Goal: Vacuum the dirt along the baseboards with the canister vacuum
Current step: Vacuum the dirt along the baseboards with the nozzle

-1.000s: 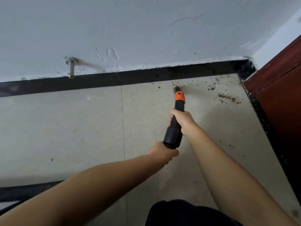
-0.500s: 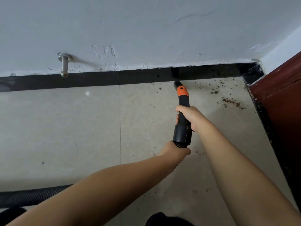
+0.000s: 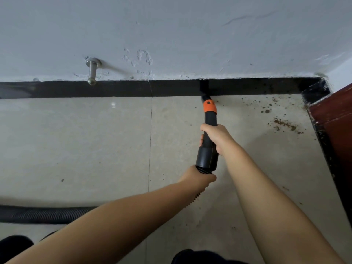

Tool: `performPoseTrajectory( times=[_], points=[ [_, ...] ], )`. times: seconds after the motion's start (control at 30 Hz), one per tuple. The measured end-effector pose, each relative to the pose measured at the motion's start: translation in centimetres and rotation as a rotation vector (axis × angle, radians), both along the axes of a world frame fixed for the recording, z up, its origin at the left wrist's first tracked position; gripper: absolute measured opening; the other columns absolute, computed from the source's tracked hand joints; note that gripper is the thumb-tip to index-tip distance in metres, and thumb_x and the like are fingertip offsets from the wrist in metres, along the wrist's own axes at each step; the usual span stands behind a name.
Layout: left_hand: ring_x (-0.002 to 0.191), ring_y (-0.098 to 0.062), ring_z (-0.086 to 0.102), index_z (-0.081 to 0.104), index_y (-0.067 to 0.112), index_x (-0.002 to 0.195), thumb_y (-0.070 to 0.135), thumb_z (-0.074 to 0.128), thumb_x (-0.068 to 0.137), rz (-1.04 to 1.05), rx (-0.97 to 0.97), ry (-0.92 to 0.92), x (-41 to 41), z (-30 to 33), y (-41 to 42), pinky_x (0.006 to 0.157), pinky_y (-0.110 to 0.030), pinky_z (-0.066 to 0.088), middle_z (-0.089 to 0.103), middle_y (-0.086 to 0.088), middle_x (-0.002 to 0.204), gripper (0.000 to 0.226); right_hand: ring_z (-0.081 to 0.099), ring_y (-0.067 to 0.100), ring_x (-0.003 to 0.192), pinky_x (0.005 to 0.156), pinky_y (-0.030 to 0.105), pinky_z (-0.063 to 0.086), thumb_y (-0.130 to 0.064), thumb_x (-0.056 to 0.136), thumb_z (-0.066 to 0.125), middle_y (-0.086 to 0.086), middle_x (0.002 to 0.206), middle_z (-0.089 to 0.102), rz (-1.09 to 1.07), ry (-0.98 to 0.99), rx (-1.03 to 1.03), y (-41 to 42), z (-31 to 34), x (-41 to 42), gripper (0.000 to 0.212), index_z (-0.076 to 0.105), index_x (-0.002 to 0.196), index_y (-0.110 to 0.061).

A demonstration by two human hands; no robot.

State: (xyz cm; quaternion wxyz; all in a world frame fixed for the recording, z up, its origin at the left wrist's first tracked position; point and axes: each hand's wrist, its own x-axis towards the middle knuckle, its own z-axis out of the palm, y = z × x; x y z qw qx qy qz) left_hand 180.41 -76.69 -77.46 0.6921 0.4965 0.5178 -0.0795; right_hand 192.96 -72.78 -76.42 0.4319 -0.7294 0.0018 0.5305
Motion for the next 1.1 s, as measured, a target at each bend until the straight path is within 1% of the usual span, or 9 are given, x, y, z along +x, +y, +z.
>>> performPoseTrajectory(
  times=[0.1, 0.2, 0.3, 0.5, 0.63, 0.8, 0.9, 1.03, 1.1],
  points=[
    [0.062, -0.015, 0.050, 0.051, 0.017, 0.095, 0.013, 0.064, 0.081, -0.098, 0.014, 0.014, 1.0, 0.4, 0.1, 0.060, -0.024, 0.044, 0.053, -0.002, 0.073, 0.020, 0.046, 0.020, 0.045, 0.049, 0.028, 0.046, -0.003, 0.085, 0.054, 0.009, 0.061, 0.049, -0.132, -0.001, 0.003, -1.5, 0.1, 1.5, 0.011, 0.044, 0.088, -0.007],
    [0.062, -0.016, 0.051, 0.051, 0.021, 0.085, 0.014, 0.064, 0.080, -0.138, 0.010, 0.027, 1.1, 0.6, -1.1, 0.062, -0.025, 0.045, 0.053, -0.002, 0.073, 0.016, 0.046, 0.020, 0.044, 0.049, 0.028, 0.046, -0.003, 0.085, 0.053, 0.009, 0.060, 0.048, -0.157, 0.001, -0.010, -3.0, 0.1, 1.7, 0.010, 0.044, 0.084, -0.008],
    [0.070, -0.021, 0.051, 0.049, 0.022, 0.079, 0.012, 0.063, 0.079, -0.084, -0.006, 0.033, -0.3, 0.2, -3.0, 0.066, -0.029, 0.044, 0.052, -0.005, 0.076, 0.017, 0.047, 0.019, 0.042, 0.049, 0.028, 0.046, -0.002, 0.084, 0.053, 0.008, 0.058, 0.049, -0.046, 0.015, -0.028, -3.6, 0.1, 0.1, 0.010, 0.045, 0.083, -0.008],
    [0.062, -0.017, 0.048, 0.048, 0.015, 0.081, 0.013, 0.060, 0.079, 0.024, 0.006, 0.091, -2.4, 0.2, -4.8, 0.060, -0.025, 0.042, 0.050, -0.006, 0.074, 0.012, 0.048, 0.019, 0.040, 0.051, 0.028, 0.047, -0.004, 0.082, 0.053, 0.008, 0.056, 0.051, 0.190, 0.025, -0.005, -3.1, -0.1, -3.1, 0.009, 0.046, 0.085, -0.008],
    [0.063, -0.016, 0.050, 0.050, 0.019, 0.083, 0.012, 0.062, 0.080, -0.103, 0.050, 0.081, -1.3, 0.8, -3.7, 0.063, -0.026, 0.044, 0.052, -0.003, 0.072, 0.014, 0.047, 0.017, 0.038, 0.046, 0.024, 0.046, -0.003, 0.083, 0.052, 0.008, 0.057, 0.050, -0.021, 0.036, -0.002, -4.3, 0.3, -1.1, 0.010, 0.045, 0.089, -0.007],
    [0.072, -0.019, 0.055, 0.055, 0.017, 0.090, 0.018, 0.064, 0.082, -0.431, 0.146, 0.118, 2.3, 1.5, -3.0, 0.071, -0.029, 0.048, 0.056, -0.002, 0.077, 0.012, 0.046, 0.019, 0.043, 0.046, 0.025, 0.045, -0.004, 0.086, 0.053, 0.008, 0.059, 0.049, -0.400, 0.009, 0.038, -8.2, 0.3, 2.5, 0.010, 0.045, 0.080, -0.007],
    [0.071, -0.017, 0.054, 0.056, 0.016, 0.103, 0.017, 0.064, 0.084, -0.522, 0.130, 0.106, 3.8, 1.5, -4.3, 0.070, -0.027, 0.047, 0.055, -0.002, 0.077, 0.021, 0.048, 0.019, 0.044, 0.046, 0.026, 0.046, -0.006, 0.086, 0.055, 0.007, 0.059, 0.050, -0.507, -0.008, 0.014, -10.7, 0.2, 3.6, 0.009, 0.046, 0.084, -0.007],
    [0.065, -0.014, 0.051, 0.050, 0.016, 0.098, 0.014, 0.062, 0.086, -0.617, 0.087, 0.108, 5.4, 1.3, -6.8, 0.072, -0.025, 0.045, 0.050, 0.000, 0.073, 0.017, 0.048, 0.015, 0.035, 0.038, 0.019, 0.045, -0.004, 0.086, 0.055, 0.007, 0.059, 0.050, -0.621, -0.026, -0.041, -14.1, 0.4, 4.7, 0.011, 0.045, 0.082, -0.009],
    [0.059, -0.010, 0.046, 0.048, 0.016, 0.098, 0.013, 0.060, 0.088, -0.655, 0.066, 0.095, 6.5, 1.2, -7.9, 0.072, -0.025, 0.044, 0.047, 0.000, 0.070, 0.016, 0.048, 0.015, 0.039, 0.035, 0.015, 0.043, -0.005, 0.088, 0.055, 0.006, 0.060, 0.049, -0.662, -0.042, -0.066, -15.6, 0.7, 5.5, 0.011, 0.045, 0.084, -0.008]
  ],
)
